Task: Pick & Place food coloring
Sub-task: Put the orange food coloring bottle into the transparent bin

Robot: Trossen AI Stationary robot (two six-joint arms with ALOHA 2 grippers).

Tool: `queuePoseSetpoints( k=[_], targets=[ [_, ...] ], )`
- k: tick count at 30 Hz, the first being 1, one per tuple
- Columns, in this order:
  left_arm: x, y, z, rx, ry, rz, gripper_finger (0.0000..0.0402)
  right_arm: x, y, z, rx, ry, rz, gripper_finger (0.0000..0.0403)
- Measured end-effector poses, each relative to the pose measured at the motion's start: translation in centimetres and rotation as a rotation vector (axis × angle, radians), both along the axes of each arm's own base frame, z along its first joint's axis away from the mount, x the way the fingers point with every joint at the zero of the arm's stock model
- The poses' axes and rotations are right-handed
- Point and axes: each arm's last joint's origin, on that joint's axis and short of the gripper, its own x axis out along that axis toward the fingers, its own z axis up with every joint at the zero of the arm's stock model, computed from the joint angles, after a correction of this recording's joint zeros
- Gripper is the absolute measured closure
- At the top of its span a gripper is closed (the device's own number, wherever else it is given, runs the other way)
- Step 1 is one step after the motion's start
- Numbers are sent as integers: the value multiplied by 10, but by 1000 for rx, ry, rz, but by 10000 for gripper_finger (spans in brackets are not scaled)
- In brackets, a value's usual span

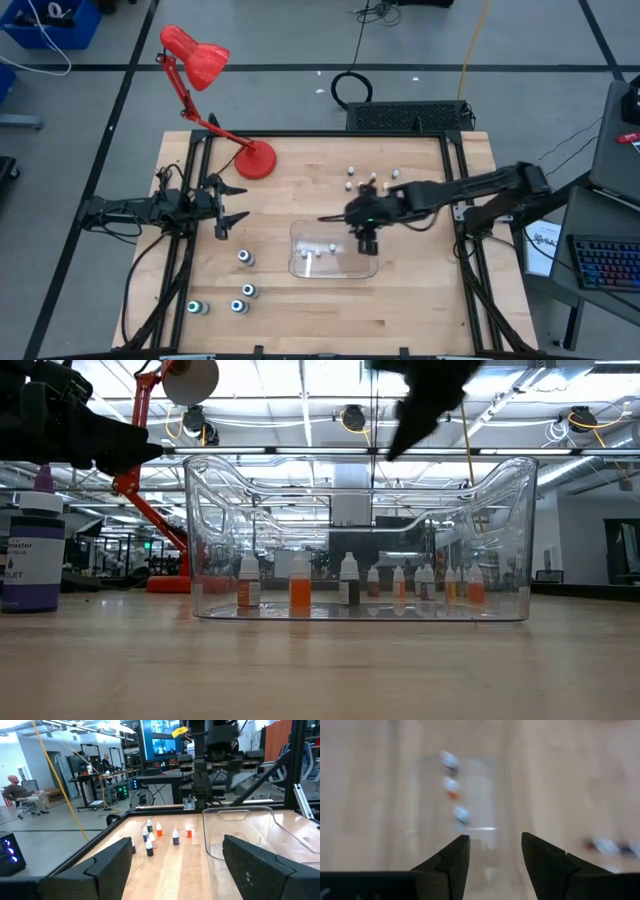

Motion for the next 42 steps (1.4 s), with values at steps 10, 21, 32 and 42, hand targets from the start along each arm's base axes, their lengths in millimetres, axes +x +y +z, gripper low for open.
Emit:
queuePoseSetpoints(
  k=[10,21,32,42],
  targets=[
    [0,0,0,0,0,0,96,-78,-36,-8,54,64,-429,232],
    [0,0,0,0,0,0,96,-84,-69,-62,163,299,-538,232],
    [0,0,0,0,-1,0,96,-80,-67,-90,235,239,-462,232],
    [0,0,0,0,-1,0,96,-80,-67,-99,229,208,-442,232]
  ],
)
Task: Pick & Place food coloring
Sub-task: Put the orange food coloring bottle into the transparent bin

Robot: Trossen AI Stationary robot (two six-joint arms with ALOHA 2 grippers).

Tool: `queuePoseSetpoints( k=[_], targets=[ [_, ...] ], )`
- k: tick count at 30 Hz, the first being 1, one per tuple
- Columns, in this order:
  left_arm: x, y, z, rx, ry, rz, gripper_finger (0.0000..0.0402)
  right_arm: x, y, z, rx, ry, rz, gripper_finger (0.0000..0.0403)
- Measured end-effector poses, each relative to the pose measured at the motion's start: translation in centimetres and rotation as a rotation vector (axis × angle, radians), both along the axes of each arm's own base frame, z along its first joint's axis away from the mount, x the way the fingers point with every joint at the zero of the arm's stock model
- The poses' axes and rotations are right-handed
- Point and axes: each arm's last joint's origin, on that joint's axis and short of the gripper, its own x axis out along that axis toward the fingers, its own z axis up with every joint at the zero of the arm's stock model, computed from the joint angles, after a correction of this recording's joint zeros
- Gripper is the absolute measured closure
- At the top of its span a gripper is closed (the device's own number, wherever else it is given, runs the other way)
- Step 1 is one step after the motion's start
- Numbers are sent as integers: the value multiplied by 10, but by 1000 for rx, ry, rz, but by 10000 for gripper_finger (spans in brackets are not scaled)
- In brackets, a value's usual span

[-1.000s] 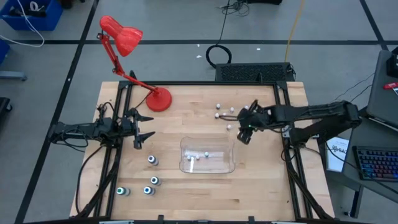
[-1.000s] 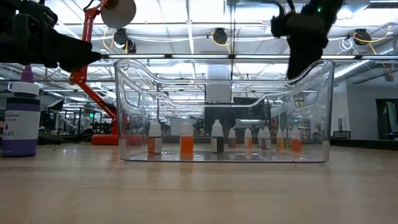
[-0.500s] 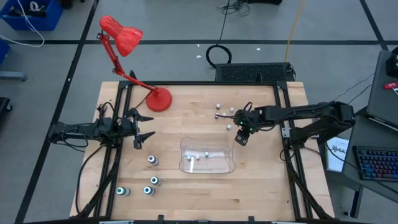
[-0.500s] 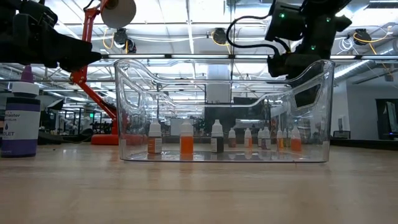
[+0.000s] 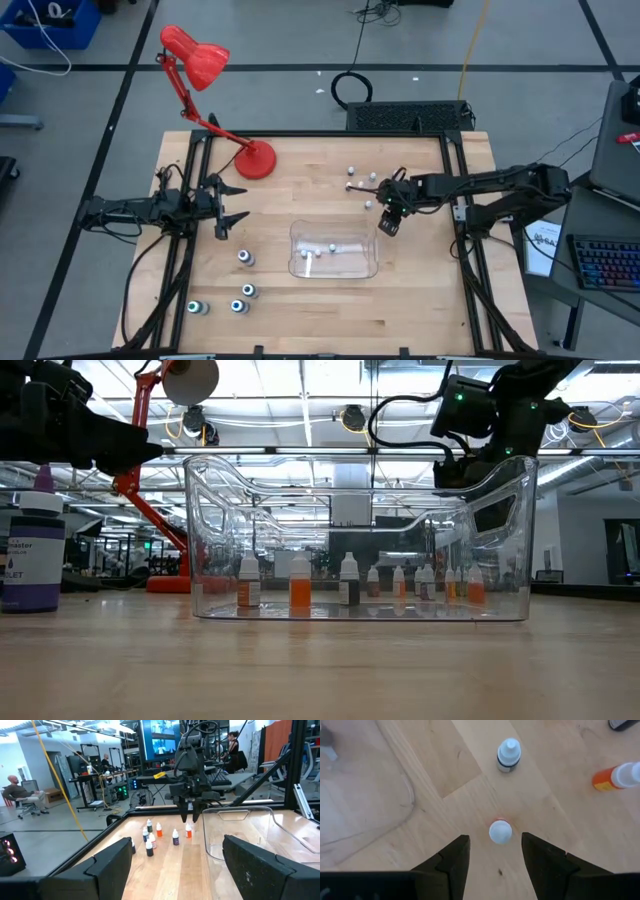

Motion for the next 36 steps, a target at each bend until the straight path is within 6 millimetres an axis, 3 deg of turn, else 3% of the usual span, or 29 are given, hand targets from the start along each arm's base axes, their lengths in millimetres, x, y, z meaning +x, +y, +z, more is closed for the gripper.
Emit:
queuePoseSetpoints(
  k=[14,24,30,36],
  targets=[
    [0,0,0,0,0,0,96,12,-2,-19,-12,45,51,232],
    [0,0,0,0,1,0,96,10,-1,-19,-11,57,53,236],
    [0,0,0,0,0,0,96,10,-1,-19,-11,58,54,272],
    [0,0,0,0,0,0,96,11,-2,-19,-19,51,71,342]
  ],
)
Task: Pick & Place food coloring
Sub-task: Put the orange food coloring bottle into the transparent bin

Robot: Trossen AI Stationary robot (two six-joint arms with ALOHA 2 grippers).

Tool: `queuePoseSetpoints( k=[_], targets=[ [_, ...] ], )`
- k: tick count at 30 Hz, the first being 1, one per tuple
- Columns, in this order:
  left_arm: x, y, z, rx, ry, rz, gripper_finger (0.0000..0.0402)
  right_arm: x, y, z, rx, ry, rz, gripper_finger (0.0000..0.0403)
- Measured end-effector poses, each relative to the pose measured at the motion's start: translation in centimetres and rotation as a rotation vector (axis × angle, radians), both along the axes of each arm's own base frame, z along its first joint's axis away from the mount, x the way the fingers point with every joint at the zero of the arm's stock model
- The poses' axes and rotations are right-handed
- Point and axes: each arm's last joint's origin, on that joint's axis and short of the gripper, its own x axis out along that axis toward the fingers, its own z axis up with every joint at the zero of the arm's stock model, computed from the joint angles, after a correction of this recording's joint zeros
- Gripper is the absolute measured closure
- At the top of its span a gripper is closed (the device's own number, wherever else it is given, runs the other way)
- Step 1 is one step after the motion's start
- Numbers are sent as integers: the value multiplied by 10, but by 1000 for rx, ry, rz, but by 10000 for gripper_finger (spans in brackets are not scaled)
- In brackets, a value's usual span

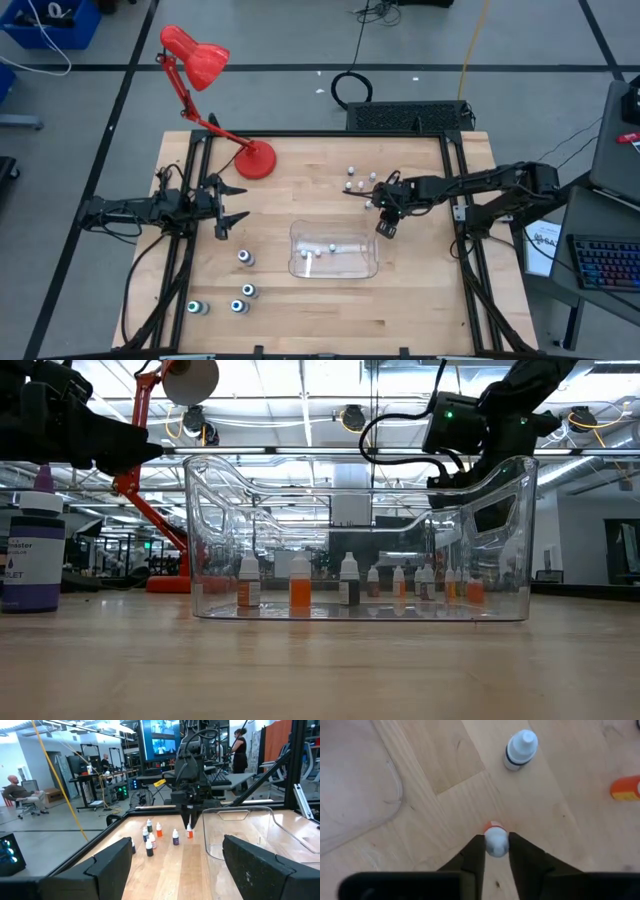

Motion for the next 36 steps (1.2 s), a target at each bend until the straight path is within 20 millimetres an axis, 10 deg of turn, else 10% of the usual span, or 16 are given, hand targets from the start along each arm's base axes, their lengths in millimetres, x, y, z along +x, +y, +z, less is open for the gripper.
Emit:
queuePoseSetpoints(
  k=[12,21,30,36],
  targets=[
    [0,0,0,0,0,1,96,1,-1,10,-56,-39,49,365],
    [0,0,0,0,0,0,96,-2,14,86,-205,-124,32,365],
    [0,0,0,0,1,0,96,43,64,161,-246,-247,213,365],
    [0,0,0,0,-1,0,96,91,92,175,-292,-150,302,365]
  ],
)
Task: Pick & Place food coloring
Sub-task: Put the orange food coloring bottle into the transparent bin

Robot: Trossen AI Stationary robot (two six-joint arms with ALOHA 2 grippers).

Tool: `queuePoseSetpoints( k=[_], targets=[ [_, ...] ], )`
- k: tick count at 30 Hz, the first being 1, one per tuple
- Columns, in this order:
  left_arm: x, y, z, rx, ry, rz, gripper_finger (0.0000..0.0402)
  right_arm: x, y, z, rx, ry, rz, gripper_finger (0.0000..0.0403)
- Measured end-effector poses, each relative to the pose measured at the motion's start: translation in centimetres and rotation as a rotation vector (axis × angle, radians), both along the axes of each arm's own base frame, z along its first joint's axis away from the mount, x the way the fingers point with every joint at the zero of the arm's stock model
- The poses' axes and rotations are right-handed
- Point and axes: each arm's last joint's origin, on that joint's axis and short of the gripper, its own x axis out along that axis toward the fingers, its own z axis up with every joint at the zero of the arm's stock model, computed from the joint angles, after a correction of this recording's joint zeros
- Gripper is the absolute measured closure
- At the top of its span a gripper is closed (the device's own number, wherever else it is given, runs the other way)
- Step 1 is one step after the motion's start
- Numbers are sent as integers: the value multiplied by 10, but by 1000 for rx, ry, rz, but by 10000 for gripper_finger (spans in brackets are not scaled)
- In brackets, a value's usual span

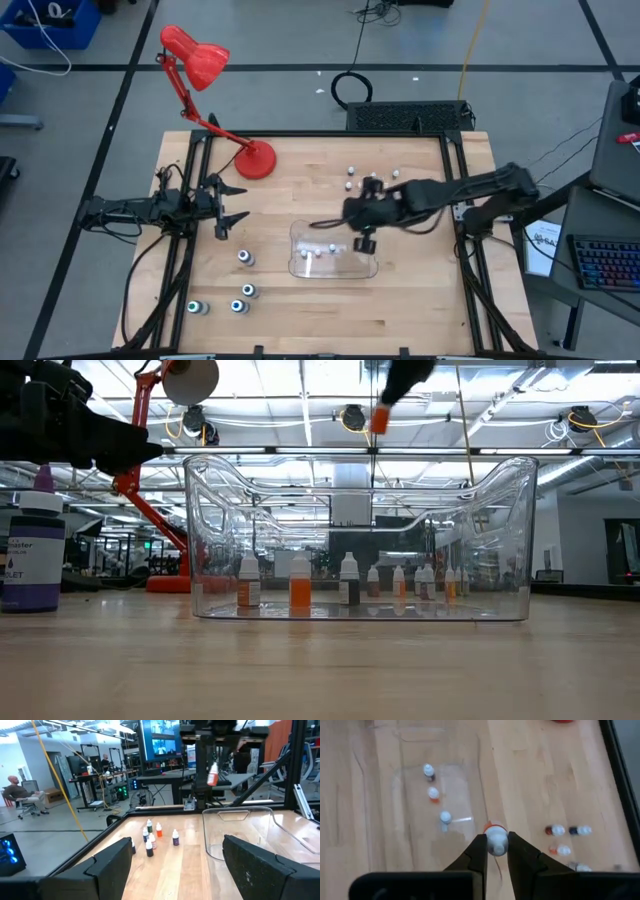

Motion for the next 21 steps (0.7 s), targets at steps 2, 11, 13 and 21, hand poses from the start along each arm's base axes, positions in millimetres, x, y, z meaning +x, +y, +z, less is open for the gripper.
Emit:
queuePoseSetpoints(
  k=[2,11,13,21],
  targets=[
    [0,0,0,0,1,0,96,16,8,-1,-10,34,22,365],
    [0,0,0,0,1,0,96,71,43,-21,97,94,140,365],
    [0,0,0,0,1,0,96,76,47,-31,121,123,146,365],
    [0,0,0,0,1,0,96,96,57,-82,185,261,183,365]
  ],
)
